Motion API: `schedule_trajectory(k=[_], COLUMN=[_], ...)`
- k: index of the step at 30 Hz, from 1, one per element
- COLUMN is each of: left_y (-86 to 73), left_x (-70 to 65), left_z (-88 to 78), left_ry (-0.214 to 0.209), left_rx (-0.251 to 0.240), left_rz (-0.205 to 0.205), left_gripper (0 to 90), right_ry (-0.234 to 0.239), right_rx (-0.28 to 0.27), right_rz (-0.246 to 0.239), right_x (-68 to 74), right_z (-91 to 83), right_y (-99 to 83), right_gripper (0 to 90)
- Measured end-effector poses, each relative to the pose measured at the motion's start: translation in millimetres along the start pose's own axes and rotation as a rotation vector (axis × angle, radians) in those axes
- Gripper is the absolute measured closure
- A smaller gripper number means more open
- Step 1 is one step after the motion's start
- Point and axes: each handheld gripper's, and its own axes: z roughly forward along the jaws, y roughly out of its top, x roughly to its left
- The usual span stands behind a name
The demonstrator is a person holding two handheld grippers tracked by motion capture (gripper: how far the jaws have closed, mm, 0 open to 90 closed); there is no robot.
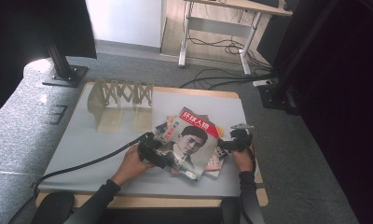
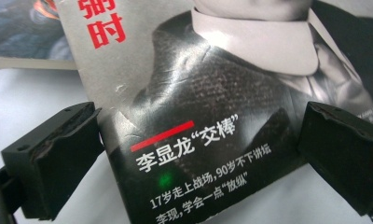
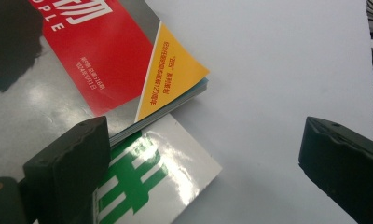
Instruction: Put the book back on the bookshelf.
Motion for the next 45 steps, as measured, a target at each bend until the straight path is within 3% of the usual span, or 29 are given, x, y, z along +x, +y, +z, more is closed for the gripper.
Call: schedule_trajectory(k=[7, 12, 17, 28, 34, 45], left_y=[-3.7, -6.5, -11.9, -34.6, -41.1, -47.6], left_x=[-0.1, 5.9, 16.2, 35.8, 41.5, 42.1], left_z=[-2.9, -19.9, -34.9, -36.2, -28.7, -19.8], left_ry=[-0.016, -0.028, -0.006, 0.062, 0.048, 0.044], left_rx=[-0.031, -0.115, -0.137, -0.089, -0.08, -0.09], left_rz=[0.012, 0.013, 0.011, -0.025, -0.057, -0.058], left_gripper=[0.0, 8.1, 14.6, 14.9, 14.6, 14.2], right_ry=[0.008, 0.029, 0.04, 0.076, 0.118, 0.17], right_rx=[-0.005, -0.012, -0.019, -0.055, -0.065, -0.026], right_rz=[0.013, 0.027, 0.039, 0.029, 0.011, 0.0], right_x=[-1.7, -5.0, -7.8, -2.1, 6.4, 14.7], right_z=[1.7, -4.9, -11.6, -27.5, -29.9, -20.4], right_y=[1.9, -0.8, -5.0, 1.4, 6.3, 6.0], right_gripper=[4.1, 5.6, 5.6, 5.6, 5.5, 0.0])
